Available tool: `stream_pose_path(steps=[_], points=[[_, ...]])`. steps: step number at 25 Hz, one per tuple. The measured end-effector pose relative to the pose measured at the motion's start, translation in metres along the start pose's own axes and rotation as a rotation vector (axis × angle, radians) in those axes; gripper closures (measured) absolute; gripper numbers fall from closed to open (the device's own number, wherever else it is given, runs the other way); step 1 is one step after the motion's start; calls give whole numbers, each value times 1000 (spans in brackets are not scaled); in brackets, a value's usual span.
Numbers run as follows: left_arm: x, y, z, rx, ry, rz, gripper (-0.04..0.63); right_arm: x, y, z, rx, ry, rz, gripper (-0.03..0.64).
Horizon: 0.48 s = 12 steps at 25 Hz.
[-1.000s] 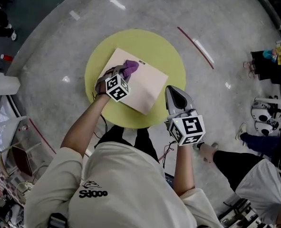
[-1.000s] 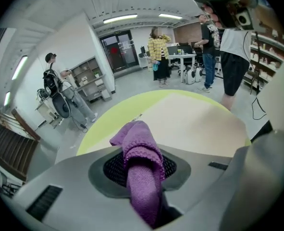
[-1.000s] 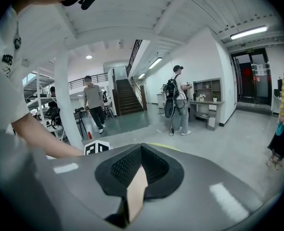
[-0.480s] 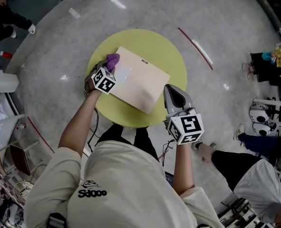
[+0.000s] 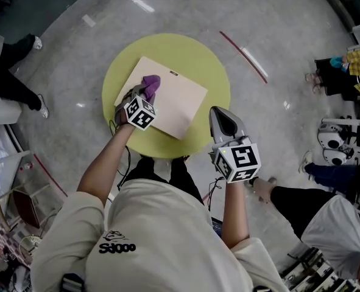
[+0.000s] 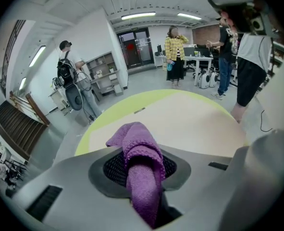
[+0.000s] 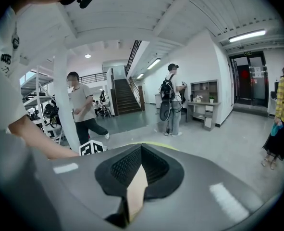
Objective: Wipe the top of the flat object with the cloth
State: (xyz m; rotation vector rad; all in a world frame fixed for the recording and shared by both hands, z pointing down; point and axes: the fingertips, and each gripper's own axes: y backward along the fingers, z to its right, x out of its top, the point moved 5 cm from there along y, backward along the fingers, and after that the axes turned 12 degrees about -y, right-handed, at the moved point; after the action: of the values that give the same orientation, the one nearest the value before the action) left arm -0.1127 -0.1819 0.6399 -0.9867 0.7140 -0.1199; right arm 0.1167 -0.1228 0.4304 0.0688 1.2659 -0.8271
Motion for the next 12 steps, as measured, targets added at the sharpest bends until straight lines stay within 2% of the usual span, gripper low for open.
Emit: stream_pose_path(steps=[4,12], points=[[32,-3,42,-63,-62,41,495,-4,15,15,-22,-18,9,607],[91,-5,127,-241,-168,147,495,-7,34,34,-60,-38,19,607]])
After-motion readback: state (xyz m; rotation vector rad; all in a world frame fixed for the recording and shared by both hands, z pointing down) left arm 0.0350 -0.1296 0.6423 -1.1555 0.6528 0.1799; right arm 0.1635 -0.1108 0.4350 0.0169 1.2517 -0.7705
